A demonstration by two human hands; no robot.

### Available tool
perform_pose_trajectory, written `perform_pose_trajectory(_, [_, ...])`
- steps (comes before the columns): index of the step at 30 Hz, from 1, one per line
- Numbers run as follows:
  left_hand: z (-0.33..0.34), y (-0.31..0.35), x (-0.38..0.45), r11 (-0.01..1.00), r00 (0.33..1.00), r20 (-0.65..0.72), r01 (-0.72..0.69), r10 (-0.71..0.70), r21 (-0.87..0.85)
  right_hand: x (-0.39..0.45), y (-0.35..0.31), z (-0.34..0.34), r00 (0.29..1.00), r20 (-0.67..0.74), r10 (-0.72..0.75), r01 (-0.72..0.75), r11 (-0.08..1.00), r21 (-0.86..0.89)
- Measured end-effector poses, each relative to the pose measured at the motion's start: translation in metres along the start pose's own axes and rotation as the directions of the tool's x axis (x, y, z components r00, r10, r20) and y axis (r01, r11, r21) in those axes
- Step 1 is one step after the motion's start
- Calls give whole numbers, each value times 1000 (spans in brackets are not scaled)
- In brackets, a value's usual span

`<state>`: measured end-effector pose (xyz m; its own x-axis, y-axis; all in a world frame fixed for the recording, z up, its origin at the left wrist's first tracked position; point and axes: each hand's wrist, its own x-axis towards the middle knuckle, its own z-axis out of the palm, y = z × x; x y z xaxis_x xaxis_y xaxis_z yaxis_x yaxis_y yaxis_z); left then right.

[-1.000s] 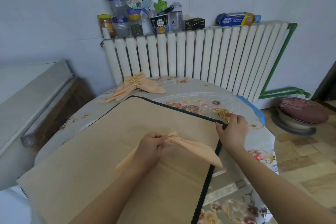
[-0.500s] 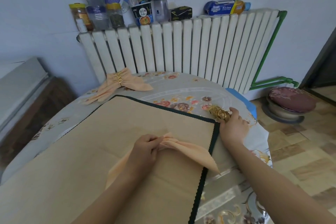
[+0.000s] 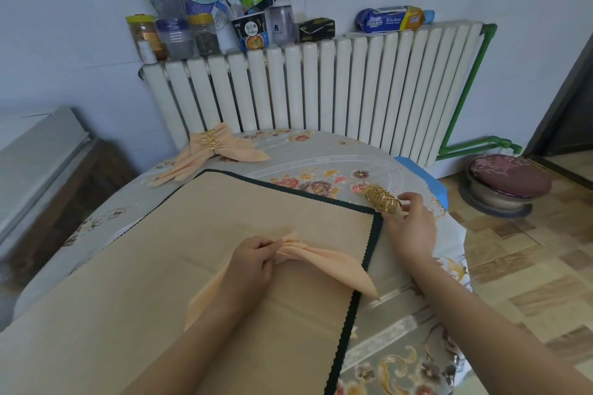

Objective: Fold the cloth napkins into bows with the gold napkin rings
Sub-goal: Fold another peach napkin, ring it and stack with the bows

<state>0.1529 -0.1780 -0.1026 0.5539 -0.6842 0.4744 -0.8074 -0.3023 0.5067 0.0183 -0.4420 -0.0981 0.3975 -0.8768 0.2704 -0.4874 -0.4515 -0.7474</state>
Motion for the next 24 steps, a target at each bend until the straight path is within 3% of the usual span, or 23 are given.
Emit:
perform_pose_trajectory(6, [-21, 2, -11, 988, 991, -23, 137, -136, 68, -54, -26, -35, 969, 202, -141, 73, 947, 313])
perform_pose_trajectory(12, [-47, 4, -28, 973, 981, -96, 183, -170, 140, -113, -49, -59, 922, 318, -222, 95, 924, 369])
perform_pose_trajectory(17, [-64, 10, -39, 965, 966, -160, 226, -203, 137, -148, -57, -71, 901, 386, -198, -9, 881, 473])
perform_pose_trajectory(24, [-71, 25, -50, 966, 962, -196, 220, -191, 133, -165, -66, -66, 899, 407, -161, -48, 888, 458])
